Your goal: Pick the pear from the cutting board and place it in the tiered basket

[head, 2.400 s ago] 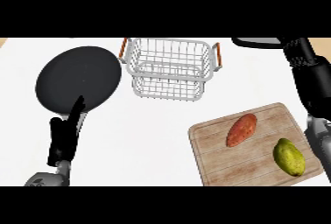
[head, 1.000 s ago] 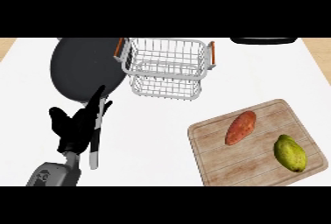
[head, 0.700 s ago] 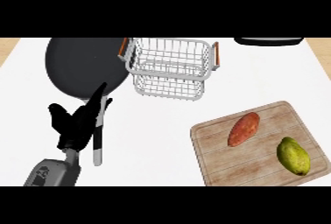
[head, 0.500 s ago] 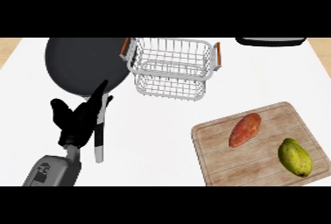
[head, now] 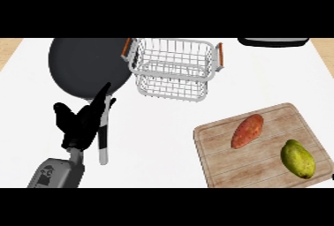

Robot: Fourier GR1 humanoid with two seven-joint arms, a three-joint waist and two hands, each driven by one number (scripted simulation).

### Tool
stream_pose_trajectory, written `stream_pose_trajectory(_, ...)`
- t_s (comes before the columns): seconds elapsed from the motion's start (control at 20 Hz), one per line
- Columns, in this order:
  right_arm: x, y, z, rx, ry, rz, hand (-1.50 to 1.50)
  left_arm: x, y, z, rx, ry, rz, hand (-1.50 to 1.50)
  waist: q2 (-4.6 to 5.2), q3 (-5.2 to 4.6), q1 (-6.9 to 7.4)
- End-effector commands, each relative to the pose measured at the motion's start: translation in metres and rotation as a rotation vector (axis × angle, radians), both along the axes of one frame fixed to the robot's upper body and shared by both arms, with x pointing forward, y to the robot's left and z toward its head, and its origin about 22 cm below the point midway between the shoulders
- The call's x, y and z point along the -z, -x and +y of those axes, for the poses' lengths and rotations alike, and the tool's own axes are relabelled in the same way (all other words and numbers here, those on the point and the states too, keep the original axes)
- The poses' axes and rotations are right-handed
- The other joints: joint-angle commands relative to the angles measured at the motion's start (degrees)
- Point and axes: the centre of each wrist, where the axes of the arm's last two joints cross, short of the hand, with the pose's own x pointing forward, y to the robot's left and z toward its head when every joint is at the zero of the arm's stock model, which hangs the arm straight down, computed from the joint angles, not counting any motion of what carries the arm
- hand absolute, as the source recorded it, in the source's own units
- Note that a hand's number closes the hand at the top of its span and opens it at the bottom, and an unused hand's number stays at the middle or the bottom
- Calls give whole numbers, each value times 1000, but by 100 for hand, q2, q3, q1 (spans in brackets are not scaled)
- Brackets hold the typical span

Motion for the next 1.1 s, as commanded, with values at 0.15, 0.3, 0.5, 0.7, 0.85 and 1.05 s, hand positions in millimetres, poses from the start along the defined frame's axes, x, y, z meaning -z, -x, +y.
stream_pose_trajectory(0.15, 11, -12, 24, 10, -84, 112, -150, -11, 8, 5, 7, -10, -2, 0, -21, 6, -27)
stream_pose_trajectory(0.3, 33, -13, 40, -12, -96, 131, -150, 2, -1, 18, -11, 6, -17, 0, -10, 4, -42)
stream_pose_trajectory(0.5, 38, -21, 17, 37, -70, 182, -150, -2, -2, 8, -4, -12, -15, 0, -12, 7, -46)
stream_pose_trajectory(0.7, 49, -5, 31, 52, -37, 187, -150, -9, -10, -1, -4, 12, 15, 0, -21, 6, -94)
stream_pose_trajectory(0.85, 45, 15, 25, 52, -15, 196, -150, 0, -5, 18, -16, 8, 11, 0, -31, 6, -143)
stream_pose_trajectory(1.05, 70, 3, 32, 92, -33, 179, -150, -9, 8, 5, -10, -5, -8, 0, -30, 9, -73)
